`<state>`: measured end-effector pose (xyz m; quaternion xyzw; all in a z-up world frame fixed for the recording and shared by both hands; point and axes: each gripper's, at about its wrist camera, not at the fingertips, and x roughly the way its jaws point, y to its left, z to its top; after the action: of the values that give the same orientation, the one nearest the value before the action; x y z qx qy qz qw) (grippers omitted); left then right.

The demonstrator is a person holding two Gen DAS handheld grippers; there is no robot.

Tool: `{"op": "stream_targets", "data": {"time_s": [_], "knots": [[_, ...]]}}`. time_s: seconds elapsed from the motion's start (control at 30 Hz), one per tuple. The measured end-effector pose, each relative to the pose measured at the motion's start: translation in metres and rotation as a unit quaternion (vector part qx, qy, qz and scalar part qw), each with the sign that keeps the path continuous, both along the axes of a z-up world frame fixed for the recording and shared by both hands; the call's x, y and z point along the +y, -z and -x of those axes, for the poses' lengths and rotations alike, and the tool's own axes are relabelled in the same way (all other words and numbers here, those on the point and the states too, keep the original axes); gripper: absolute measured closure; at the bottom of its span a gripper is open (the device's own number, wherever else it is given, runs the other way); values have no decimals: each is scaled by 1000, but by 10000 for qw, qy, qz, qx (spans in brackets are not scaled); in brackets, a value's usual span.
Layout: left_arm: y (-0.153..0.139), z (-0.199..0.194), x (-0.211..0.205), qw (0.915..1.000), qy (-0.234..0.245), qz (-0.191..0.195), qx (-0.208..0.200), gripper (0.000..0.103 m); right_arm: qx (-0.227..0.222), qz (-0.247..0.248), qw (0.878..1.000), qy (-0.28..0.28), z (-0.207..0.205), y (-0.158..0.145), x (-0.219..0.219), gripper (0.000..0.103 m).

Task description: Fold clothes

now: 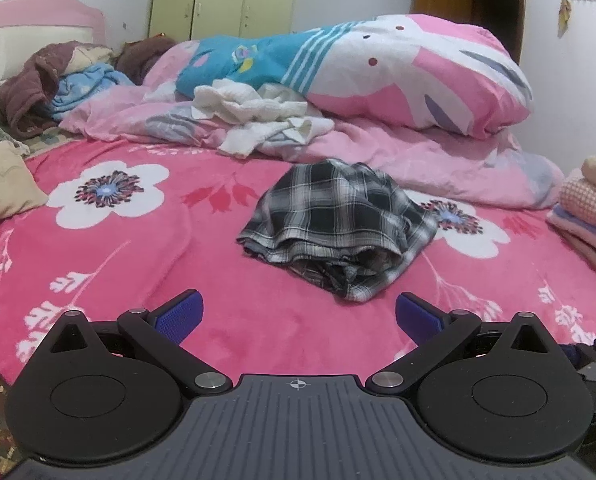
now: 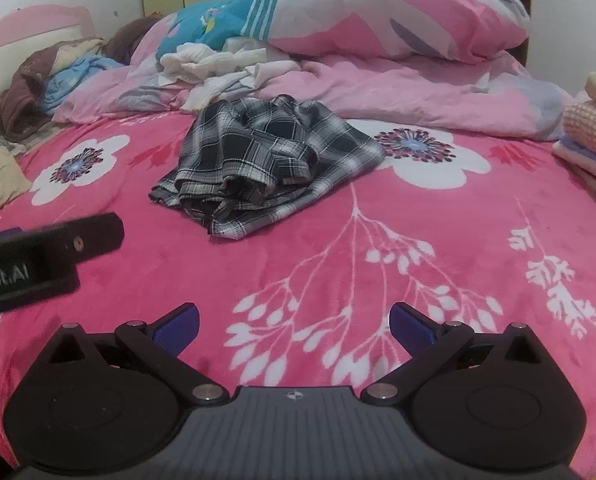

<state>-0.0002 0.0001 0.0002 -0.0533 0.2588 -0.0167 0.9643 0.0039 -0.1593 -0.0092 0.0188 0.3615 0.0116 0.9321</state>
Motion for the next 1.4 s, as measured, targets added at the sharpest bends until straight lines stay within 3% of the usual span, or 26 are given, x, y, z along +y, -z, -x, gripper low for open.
{"op": "stream_targets", "data": {"time_s": [0.3, 0.5, 0.67, 0.83, 1.4], "knots": [[6, 1, 8, 9999, -37, 69, -66, 0, -183, 396, 9989, 183, 9, -5, 8, 0], [10, 1, 8, 9996, -284, -32, 83, 0, -290, 425, 9983, 261, 15, -10, 8, 0], [7, 8, 3, 9993, -280, -254, -54, 0, -274, 488, 9976, 414, 16, -15, 8, 0], [5, 10, 1, 10000, 4, 15, -6, 0, -266, 510, 9968, 552, 17, -15, 4, 0], [5, 9, -4, 9991, -282, -270, -174, 0, -199, 576, 9962, 627, 12, -12, 5, 0]]}}
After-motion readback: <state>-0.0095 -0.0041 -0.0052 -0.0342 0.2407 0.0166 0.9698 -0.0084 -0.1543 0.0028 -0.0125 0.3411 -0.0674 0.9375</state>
